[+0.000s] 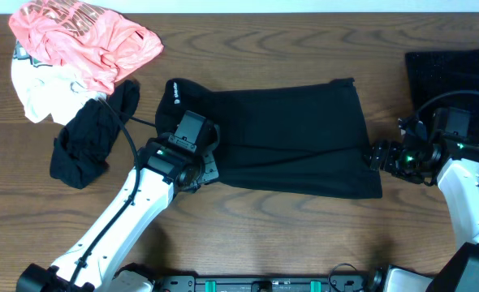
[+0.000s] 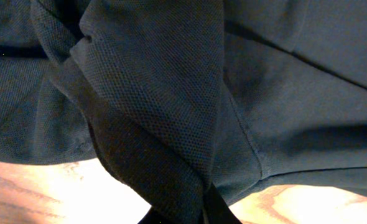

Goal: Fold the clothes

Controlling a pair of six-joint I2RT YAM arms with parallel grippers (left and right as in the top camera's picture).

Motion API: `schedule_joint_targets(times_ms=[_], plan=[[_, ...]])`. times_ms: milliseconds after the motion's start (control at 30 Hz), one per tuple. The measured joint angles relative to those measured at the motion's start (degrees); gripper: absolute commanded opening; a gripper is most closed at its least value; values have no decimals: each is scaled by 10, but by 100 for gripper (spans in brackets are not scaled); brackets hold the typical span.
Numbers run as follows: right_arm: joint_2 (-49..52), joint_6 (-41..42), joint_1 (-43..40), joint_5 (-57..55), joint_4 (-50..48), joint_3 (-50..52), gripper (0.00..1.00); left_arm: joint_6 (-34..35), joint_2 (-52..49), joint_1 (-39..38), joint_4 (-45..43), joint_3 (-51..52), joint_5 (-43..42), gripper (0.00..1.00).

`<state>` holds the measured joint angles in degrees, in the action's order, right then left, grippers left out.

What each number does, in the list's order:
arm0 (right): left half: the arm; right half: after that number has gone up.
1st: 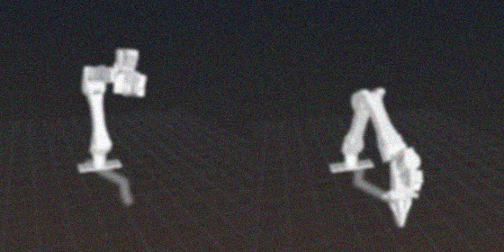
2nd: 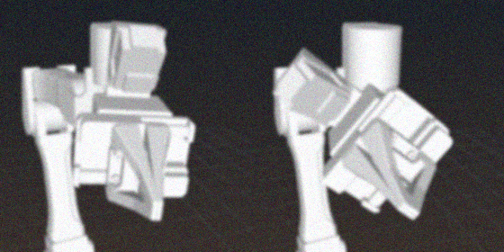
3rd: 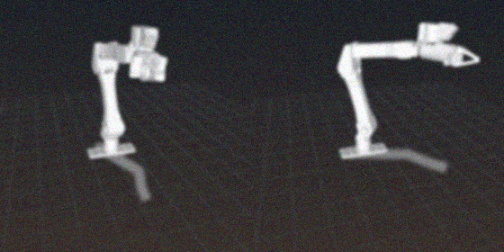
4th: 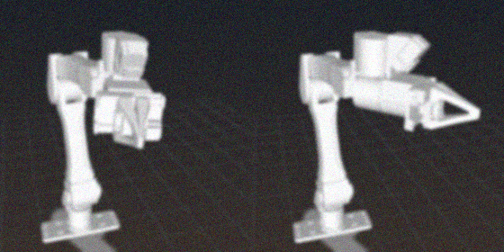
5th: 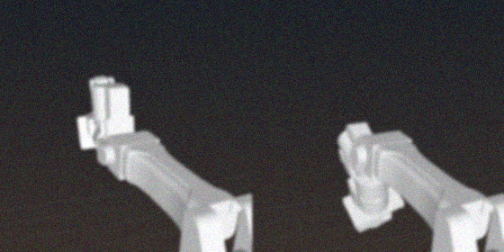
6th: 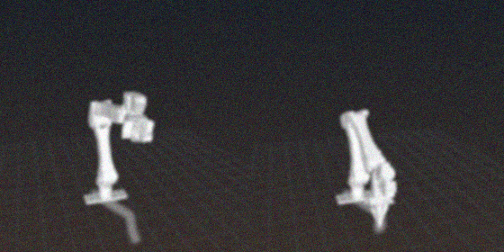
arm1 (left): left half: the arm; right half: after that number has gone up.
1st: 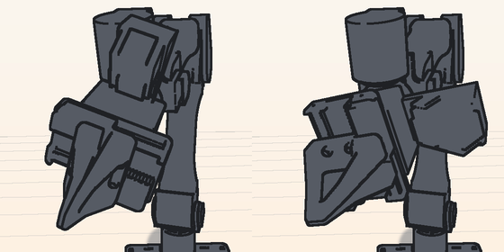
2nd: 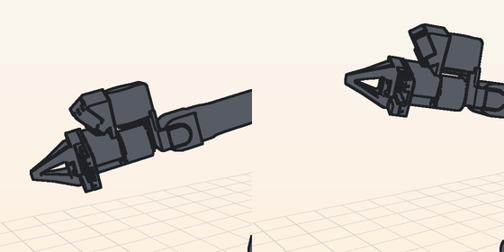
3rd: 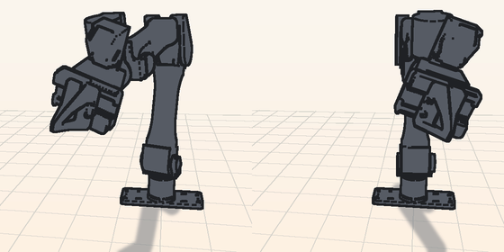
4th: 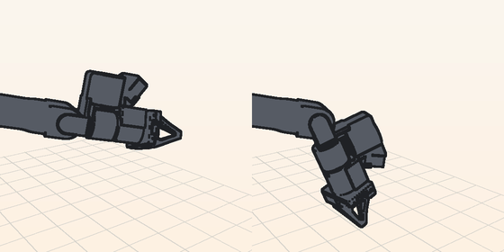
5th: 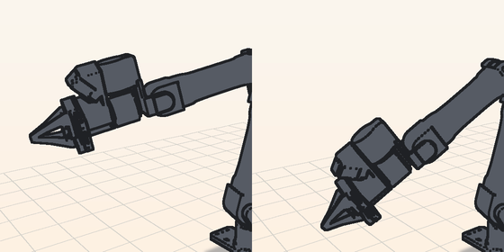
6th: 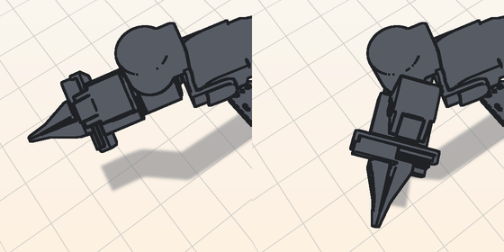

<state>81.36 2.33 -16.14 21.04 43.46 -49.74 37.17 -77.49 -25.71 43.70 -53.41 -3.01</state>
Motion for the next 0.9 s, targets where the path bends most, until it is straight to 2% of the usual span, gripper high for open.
schedule_joint_targets(times_ms=[200,533,733,900], plan=[[0,0,0,0,0,0,80,-4,0,0,-16,0,12,10],[0,0,0,0,1,0,77,-10,-4,0,-142,0,67,10],[0,-7,0,1,1,0,64,-10,-50,0,-153,0,80,9],[0,-32,21,13,9,0,68,-10,-79,0,-153,0,81,10]])
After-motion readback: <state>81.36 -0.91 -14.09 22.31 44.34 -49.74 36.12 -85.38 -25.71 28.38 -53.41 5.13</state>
